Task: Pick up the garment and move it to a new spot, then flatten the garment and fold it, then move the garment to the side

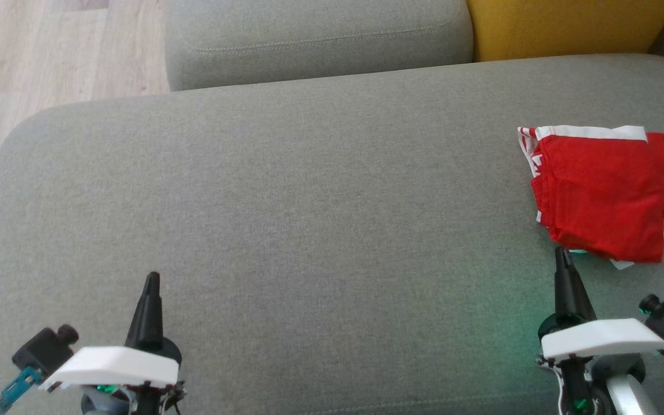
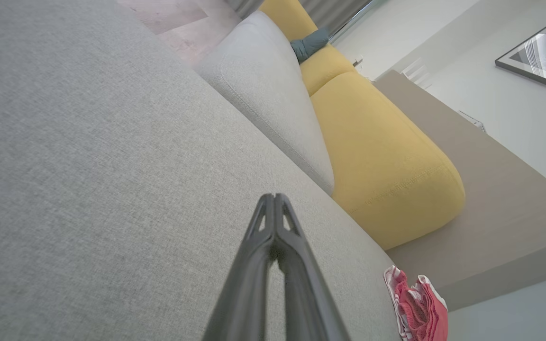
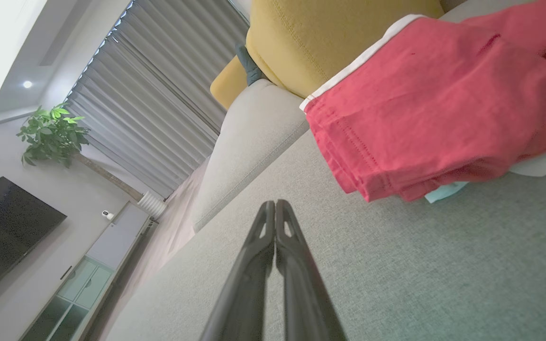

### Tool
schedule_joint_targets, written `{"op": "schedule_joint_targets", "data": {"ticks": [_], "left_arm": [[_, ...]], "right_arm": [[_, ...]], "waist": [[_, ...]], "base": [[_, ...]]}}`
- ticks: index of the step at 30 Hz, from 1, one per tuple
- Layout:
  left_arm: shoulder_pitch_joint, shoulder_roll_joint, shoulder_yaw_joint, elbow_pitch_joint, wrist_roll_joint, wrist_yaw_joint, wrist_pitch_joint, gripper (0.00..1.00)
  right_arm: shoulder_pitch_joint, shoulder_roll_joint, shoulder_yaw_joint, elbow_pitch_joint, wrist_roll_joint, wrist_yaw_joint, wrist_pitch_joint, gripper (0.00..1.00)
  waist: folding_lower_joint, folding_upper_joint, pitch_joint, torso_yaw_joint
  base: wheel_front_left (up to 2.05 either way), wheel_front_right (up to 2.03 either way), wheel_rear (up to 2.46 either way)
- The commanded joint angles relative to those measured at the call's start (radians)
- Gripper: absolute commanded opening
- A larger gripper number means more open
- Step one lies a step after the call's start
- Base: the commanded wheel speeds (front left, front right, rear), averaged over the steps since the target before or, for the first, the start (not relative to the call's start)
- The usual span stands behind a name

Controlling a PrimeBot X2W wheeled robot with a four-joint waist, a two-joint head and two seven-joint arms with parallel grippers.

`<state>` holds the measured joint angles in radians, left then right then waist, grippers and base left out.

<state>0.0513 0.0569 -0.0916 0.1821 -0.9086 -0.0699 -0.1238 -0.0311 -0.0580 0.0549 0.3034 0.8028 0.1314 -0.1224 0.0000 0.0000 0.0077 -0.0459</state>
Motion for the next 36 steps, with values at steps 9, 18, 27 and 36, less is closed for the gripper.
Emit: {"op": "schedule_joint_targets", "data": {"ticks": [9, 18, 27, 36], "left_arm": [[-0.067, 0.016, 0.039, -0.018, -0.104, -0.013, 0.026, 0.00], [-0.078, 0.017, 0.055, -0.008, -0.185, -0.019, 0.049, 0.00], [-0.091, 0.018, 0.073, 0.004, -0.276, -0.026, 0.075, 0.00], [-0.104, 0.018, 0.092, 0.015, -0.366, -0.033, 0.101, 0.00]], "right_arm": [[-0.056, -0.019, -0.012, -0.042, 0.122, 0.000, 0.025, 0.00], [-0.058, -0.020, -0.026, -0.044, 0.214, 0.000, 0.048, 0.00], [-0.061, -0.021, -0.043, -0.047, 0.318, 0.000, 0.073, 0.00], [-0.063, -0.021, -0.060, -0.050, 0.422, -0.001, 0.099, 0.00]], "waist": [[0.0000, 0.0000, -0.001, 0.006], [0.0000, 0.0000, -0.001, 0.011], [0.0000, 0.0000, -0.002, 0.017], [0.0000, 0.0000, -0.002, 0.023]], "base": [[0.00, 0.00, 0.00], [0.00, 0.00, 0.00], [0.00, 0.00, 0.00], [0.00, 0.00, 0.00]]}}
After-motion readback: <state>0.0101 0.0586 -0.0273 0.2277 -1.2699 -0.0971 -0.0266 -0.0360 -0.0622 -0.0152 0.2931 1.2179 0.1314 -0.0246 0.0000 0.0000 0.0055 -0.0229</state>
